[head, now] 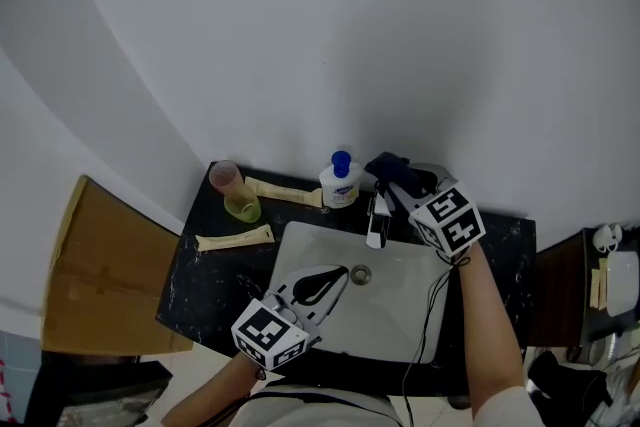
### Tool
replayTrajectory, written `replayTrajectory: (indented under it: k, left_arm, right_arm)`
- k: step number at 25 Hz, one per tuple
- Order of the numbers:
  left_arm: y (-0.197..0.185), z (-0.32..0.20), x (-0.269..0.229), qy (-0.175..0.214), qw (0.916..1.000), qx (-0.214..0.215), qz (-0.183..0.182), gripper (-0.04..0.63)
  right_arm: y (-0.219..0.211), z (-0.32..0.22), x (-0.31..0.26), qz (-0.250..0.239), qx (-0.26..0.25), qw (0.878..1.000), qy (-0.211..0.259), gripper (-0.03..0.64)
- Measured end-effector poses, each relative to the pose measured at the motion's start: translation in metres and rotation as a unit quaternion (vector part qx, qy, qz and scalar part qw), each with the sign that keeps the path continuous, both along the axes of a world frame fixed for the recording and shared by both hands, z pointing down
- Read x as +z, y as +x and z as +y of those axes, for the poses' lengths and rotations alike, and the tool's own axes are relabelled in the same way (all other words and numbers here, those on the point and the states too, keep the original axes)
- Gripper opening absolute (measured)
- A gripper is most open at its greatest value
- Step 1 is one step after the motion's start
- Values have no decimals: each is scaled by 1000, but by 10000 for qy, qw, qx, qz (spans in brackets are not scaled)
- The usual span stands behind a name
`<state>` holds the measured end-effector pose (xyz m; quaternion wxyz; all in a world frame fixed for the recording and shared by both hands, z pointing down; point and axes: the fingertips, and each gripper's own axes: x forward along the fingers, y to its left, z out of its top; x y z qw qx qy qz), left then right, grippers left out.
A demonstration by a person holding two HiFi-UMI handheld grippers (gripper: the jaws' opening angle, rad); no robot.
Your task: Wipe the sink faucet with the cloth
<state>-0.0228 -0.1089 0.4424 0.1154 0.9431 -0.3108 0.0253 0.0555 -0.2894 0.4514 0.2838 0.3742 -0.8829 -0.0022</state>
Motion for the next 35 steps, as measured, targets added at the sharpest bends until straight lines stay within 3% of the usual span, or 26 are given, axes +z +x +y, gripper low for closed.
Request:
replayTrajectory:
  k: [3, 7, 10, 15, 18, 22, 27, 30, 33, 35]
  left_arm:
    - [3, -1, 1, -17, 10000, 41, 32, 2]
    - [9, 3, 6, -59, 9999, 111, 19, 2]
    - [10, 4, 4, -51, 9999, 122, 6, 2]
    - [2, 4, -2, -13, 10000, 1, 4, 2]
    - [1, 7, 0, -33, 10000, -2, 8, 2]
    - [4, 11, 0, -38, 10000, 76, 28, 2]
    - [18, 11, 2, -38, 9995, 294, 115, 2]
    - [30, 11, 4, -54, 9988, 465, 164, 2]
    - [40, 14, 5, -88, 9979, 622, 171, 2]
    - [42, 16, 5, -94, 9975, 684, 150, 2]
  right_arm:
    - [-14, 42, 3, -237, -585, 9977, -245, 118]
    - [-18, 67, 7, -475, -837, 9944, -430, 118]
    - [-14, 52, 7, -448, -719, 9955, -414, 118]
    - [8, -17, 4, -448, 258, 9987, -15, 118]
    - [13, -33, 4, -375, 487, 9981, -44, 118]
    - [12, -15, 2, -278, 418, 9987, 27, 118]
    - [-13, 46, 4, -302, -478, 9978, -341, 118]
    - [-19, 63, 8, -230, -741, 9957, -504, 118]
    - [-14, 51, 9, -386, -593, 9961, -531, 118]
    - [-5, 25, 8, -613, -218, 9968, -463, 118]
